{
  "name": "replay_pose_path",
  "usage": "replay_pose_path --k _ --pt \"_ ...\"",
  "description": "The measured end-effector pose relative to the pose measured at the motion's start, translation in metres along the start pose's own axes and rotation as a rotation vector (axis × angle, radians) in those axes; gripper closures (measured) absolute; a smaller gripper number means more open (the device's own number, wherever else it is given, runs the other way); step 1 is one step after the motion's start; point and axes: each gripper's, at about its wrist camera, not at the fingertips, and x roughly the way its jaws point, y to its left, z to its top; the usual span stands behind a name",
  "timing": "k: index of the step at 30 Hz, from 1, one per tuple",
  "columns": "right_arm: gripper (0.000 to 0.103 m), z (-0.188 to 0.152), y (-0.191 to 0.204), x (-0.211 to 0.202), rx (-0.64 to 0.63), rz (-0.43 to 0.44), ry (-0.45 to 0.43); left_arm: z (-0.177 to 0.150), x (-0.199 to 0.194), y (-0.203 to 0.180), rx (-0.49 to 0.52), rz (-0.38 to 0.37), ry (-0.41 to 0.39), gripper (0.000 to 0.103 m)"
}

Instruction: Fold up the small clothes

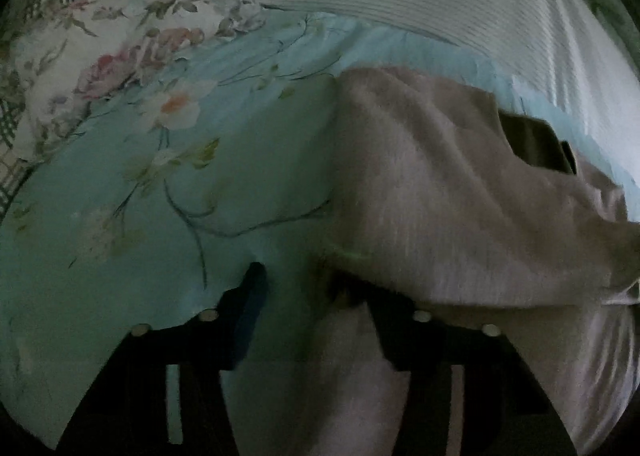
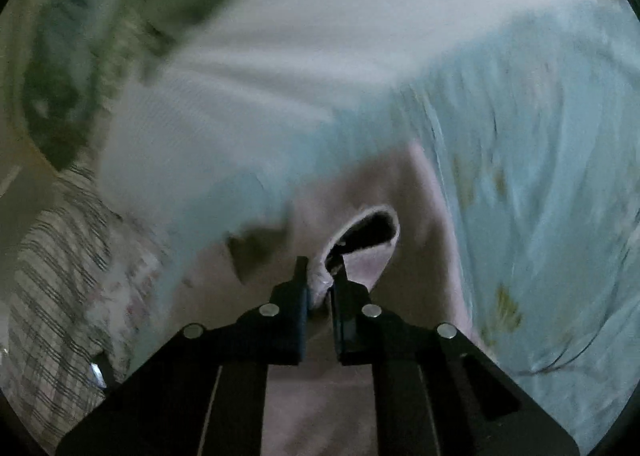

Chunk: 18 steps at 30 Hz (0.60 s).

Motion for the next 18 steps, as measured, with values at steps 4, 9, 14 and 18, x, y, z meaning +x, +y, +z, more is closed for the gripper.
replay_pose_path --k 4,9,14,18 --pt "0.092 -0.003 -0.013 -0.009 -0.011 -0.038 0.001 0.004 0.002 0.010 -0.066 0.026 -0.029 0.068" --pt "0.092 -0.032 -0.044 0.026 0.033 -0.139 0.139 -0.005 -0.001 0.010 -0.066 0.020 -0.034 0.075" --pt "0.092 -0.039 -0.048 0.027 0.024 -0.198 0.147 -0.004 0.003 0.023 -0.125 -0.021 -0.020 0.075" --pt "0.088 -0.032 -0.044 0.007 0.025 -0.271 0.084 -0.005 0.001 0.021 -0.113 -0.010 -0.028 0.074"
